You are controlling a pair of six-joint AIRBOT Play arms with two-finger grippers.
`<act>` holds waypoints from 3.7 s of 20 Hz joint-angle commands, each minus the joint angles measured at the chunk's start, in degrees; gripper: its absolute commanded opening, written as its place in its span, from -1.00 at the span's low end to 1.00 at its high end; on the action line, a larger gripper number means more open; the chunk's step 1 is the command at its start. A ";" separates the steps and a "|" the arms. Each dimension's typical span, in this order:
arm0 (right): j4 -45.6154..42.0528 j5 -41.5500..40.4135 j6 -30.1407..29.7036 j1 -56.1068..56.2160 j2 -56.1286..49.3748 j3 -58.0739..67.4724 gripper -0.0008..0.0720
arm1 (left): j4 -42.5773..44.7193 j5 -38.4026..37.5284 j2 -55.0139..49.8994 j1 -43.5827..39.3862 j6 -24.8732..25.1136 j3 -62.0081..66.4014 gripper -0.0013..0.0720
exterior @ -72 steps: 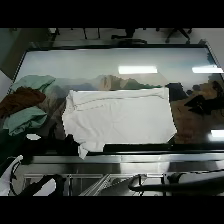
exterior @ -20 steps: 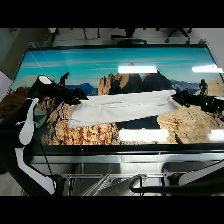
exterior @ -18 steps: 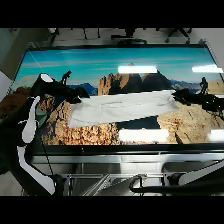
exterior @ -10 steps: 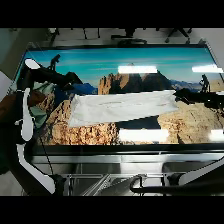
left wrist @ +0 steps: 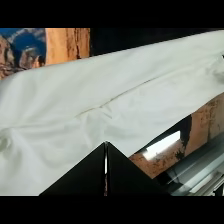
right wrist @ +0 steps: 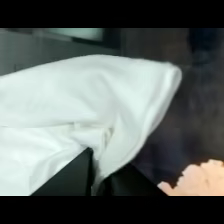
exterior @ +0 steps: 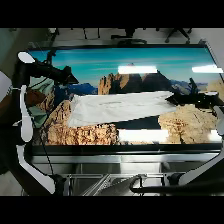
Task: Fold the shirts.
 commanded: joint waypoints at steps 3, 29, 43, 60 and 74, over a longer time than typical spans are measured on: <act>-0.11 9.38 6.10 1.70 3.32 7.34 -0.93 | -0.31 7.41 0.02 -9.81 0.81 -4.59 -0.91; 5.27 5.03 23.23 29.22 25.16 7.37 -0.93 | -25.46 7.74 15.74 -9.14 7.89 3.19 -0.92; 2.43 -29.00 14.80 58.05 8.33 8.31 0.34 | -25.90 5.99 38.95 9.79 14.88 -14.99 -0.92; -11.28 3.89 24.41 27.30 1.99 3.41 0.70 | -25.92 5.92 38.82 9.73 14.73 -15.63 -0.91; -4.31 0.50 23.91 5.88 12.59 4.02 -0.94 | -25.83 5.90 38.77 9.31 14.01 -15.67 -0.91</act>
